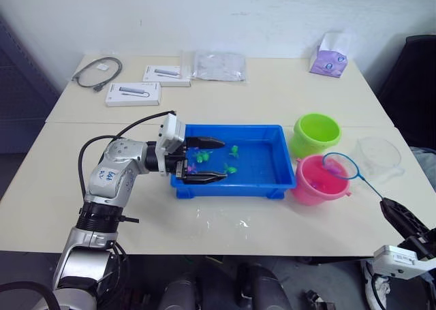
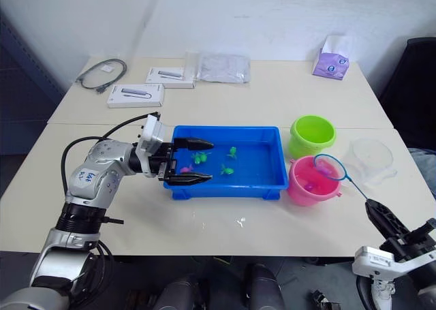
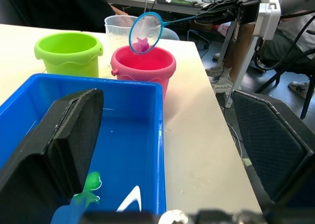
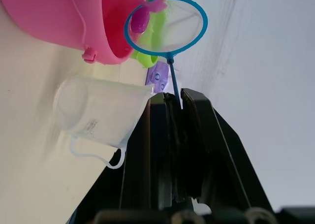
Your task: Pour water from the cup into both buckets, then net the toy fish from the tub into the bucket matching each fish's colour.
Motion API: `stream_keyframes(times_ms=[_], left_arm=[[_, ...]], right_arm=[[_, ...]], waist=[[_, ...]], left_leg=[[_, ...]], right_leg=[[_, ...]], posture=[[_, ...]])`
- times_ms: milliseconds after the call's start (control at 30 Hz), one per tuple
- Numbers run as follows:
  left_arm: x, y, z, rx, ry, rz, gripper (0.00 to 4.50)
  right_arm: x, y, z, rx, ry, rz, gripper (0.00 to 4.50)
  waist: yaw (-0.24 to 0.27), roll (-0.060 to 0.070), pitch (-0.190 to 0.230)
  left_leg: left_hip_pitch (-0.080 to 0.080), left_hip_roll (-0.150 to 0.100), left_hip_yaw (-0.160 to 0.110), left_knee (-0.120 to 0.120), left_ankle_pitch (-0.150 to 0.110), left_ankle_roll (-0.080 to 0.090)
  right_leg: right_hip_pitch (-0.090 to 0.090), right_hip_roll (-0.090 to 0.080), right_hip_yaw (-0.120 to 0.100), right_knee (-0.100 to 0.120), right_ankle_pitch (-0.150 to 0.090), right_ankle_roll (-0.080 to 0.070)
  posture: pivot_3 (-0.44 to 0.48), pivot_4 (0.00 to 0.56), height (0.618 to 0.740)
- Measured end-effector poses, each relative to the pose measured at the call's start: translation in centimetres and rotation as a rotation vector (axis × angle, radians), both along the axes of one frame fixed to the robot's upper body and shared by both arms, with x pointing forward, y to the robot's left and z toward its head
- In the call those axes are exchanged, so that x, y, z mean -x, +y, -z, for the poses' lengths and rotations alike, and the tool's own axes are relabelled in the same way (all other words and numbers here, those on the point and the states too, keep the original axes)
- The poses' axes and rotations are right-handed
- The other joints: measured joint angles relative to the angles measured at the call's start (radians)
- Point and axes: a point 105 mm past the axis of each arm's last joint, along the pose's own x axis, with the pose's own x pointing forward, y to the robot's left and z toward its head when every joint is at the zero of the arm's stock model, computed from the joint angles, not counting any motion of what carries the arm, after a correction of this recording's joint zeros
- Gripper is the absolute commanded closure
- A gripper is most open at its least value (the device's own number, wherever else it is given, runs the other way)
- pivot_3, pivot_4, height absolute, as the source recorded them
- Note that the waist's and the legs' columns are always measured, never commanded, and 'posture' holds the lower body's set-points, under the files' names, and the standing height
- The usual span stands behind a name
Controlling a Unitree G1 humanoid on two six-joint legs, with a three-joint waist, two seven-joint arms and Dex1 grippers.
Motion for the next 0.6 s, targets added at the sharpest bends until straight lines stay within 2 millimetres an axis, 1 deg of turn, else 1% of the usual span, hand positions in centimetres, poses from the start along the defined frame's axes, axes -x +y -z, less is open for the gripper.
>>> stream_keyframes(times_ms=[100,200,333,367,433,467,500,600], left_arm=[[0.3,0.3,0.4,-0.009,0.009,0.006,0.05],[0.7,0.3,0.6,-0.011,0.007,0.018,0.05],[1.0,0.5,1.2,-0.008,0.011,0.026,0.05],[1.0,0.5,1.3,-0.006,0.007,0.027,0.05],[0.9,0.9,1.9,-0.001,0.018,0.013,0.05],[0.6,1.5,2.3,0.003,0.029,-0.011,0.05],[0.3,2.1,2.6,0.007,0.034,-0.038,0.05],[-0.6,4.8,2.7,0.016,0.028,-0.141,0.05]], right_arm=[[-0.1,0.2,0.4,-0.012,0.011,-0.004,4.5],[-0.2,-0.1,0.0,-0.008,-0.004,0.014,4.5],[-0.2,-0.1,-0.1,-0.008,0.0,0.009,4.5],[-0.2,-0.2,-0.2,-0.025,-0.004,0.014,4.5],[-0.4,-0.1,-1.3,-0.112,-0.035,0.023,4.5],[-0.9,0.5,-2.6,-0.232,-0.067,0.006,4.5],[-1.4,1.4,-3.4,-0.354,-0.06,-0.029,4.5],[-3.0,6.1,-5.6,-0.676,0.03,-0.237,4.5]], waist=[[0.0,0.0,0.0],[0.0,0.0,0.0],[0.001,0.0,0.0],[0.0,0.0,0.0],[0.0,0.0,0.0],[-0.004,0.0,0.0],[-0.008,0.0,0.0],[-0.024,0.0,0.0]], left_leg=[[0.0,0.0,0.0,0.0,0.0,0.0],[0.0,0.0,0.0,0.0,0.0,0.0],[0.0,0.0,0.0,0.0,0.0,0.0],[0.0,0.0,0.0,0.0,0.0,0.0],[0.0,0.0,0.0,0.0,0.0,0.0],[0.0,0.001,0.0,0.0,0.0,0.0],[0.001,0.002,0.0,0.0,0.0,0.0],[0.002,0.004,-0.001,0.0,0.0,-0.001]], right_leg=[[0.0,0.0,0.0,0.0,0.0,0.0],[0.0,0.0,0.0,0.0,0.0,0.0],[0.0,0.0,0.0,0.0,0.0,-0.001],[0.0,0.0,0.0,0.0,0.0,-0.001],[0.0,-0.001,0.0,0.0,0.0,-0.001],[0.0,-0.001,0.0,0.0,0.0,-0.001],[0.0,0.0,0.0,0.001,0.0,-0.001],[0.0,0.0,-0.001,0.002,-0.001,-0.003]], posture=[[0.0,0.15,0.74],[0.0,0.15,0.74],[0.0,0.15,0.74],[0.0,0.15,0.74],[0.0,0.15,0.74],[0.0,0.15,0.74],[0.0,0.15,0.74],[0.0,0.15,0.74]])
